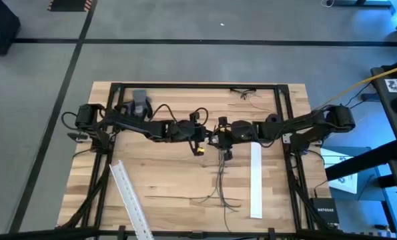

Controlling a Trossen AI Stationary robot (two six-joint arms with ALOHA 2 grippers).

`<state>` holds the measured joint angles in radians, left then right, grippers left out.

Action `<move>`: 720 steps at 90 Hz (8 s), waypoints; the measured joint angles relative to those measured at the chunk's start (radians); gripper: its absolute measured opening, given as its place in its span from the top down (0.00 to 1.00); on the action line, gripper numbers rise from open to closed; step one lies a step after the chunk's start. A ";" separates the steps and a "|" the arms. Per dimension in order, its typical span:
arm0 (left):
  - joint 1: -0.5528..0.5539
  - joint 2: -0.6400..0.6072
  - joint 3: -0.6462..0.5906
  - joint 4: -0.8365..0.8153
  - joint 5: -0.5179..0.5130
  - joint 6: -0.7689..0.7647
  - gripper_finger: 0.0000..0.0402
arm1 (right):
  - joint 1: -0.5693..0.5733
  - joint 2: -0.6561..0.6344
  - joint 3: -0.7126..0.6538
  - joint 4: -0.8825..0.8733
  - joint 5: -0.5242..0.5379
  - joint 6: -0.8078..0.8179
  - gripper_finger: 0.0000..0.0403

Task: Ziptie cables
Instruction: Wrap the top black zip tie on the colored cables

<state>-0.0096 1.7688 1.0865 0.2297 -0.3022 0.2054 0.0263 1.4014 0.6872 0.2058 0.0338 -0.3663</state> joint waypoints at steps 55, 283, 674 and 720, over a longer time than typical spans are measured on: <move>-0.004 -0.042 -0.004 -0.191 -0.055 0.007 1.00 | -0.003 -0.212 -0.003 -0.355 0.189 0.169 0.70; -0.507 -0.297 -0.326 -1.051 0.172 -1.425 0.96 | -0.009 -0.024 -0.035 -0.284 0.130 0.306 0.50; 0.240 -0.268 -0.105 -0.250 0.179 0.147 0.42 | -0.275 0.037 0.043 -0.103 0.093 0.131 1.00; 0.219 -0.213 -0.105 -0.250 0.179 0.166 0.65 | -0.216 0.037 0.065 -0.096 0.124 0.099 1.00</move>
<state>0.2092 1.5562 0.9817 -0.0204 -0.1230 0.3718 -0.1902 1.4387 0.7521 0.1103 0.1574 -0.2672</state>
